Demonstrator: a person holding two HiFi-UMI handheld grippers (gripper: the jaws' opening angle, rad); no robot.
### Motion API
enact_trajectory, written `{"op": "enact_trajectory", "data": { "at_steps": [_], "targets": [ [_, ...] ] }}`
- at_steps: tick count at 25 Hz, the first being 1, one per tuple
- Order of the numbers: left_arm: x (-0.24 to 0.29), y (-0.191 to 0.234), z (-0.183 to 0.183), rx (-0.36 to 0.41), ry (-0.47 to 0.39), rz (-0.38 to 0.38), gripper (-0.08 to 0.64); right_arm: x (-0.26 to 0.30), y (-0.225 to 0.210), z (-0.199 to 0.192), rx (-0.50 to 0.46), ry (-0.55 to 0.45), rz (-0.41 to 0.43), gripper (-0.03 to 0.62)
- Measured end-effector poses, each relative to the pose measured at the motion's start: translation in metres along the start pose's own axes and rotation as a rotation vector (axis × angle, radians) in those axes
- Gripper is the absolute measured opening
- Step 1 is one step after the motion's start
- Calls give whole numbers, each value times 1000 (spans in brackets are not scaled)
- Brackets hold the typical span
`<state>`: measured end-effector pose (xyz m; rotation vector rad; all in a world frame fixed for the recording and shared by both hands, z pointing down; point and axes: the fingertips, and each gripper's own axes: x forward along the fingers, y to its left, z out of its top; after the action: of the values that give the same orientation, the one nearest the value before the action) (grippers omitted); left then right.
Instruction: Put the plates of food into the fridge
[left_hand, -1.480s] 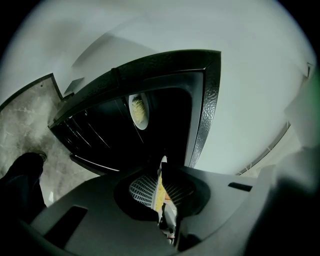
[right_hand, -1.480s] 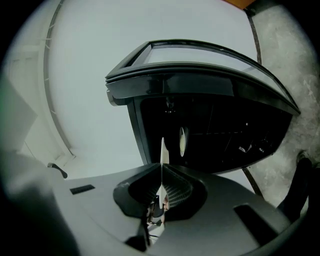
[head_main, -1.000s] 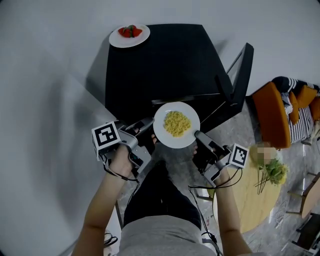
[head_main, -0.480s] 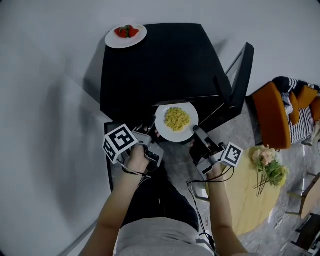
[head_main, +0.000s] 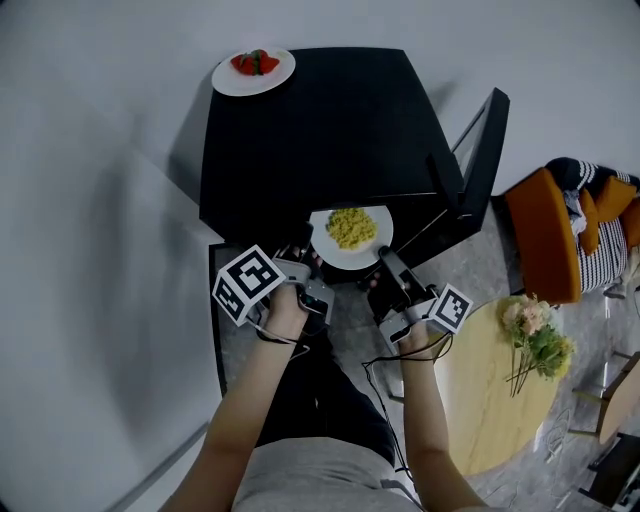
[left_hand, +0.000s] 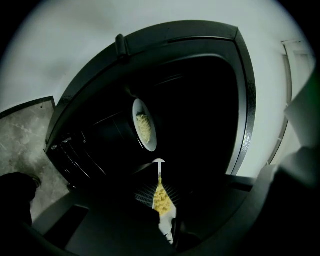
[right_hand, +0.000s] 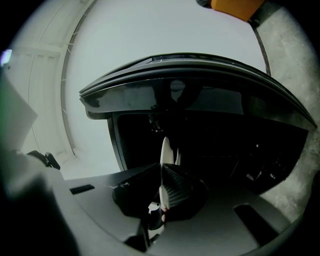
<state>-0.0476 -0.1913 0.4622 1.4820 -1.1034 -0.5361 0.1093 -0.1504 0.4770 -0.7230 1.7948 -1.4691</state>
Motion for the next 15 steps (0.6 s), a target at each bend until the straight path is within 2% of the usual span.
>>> {"op": "enact_trajectory", "data": {
  "at_steps": [7, 15],
  "targets": [
    [10, -3, -21, 46, 33, 5, 21, 16, -14, 8, 55, -114, -35, 18],
    [3, -2, -28, 229, 55, 13, 21, 28, -19, 22, 62, -236, -118, 18]
  ]
}}
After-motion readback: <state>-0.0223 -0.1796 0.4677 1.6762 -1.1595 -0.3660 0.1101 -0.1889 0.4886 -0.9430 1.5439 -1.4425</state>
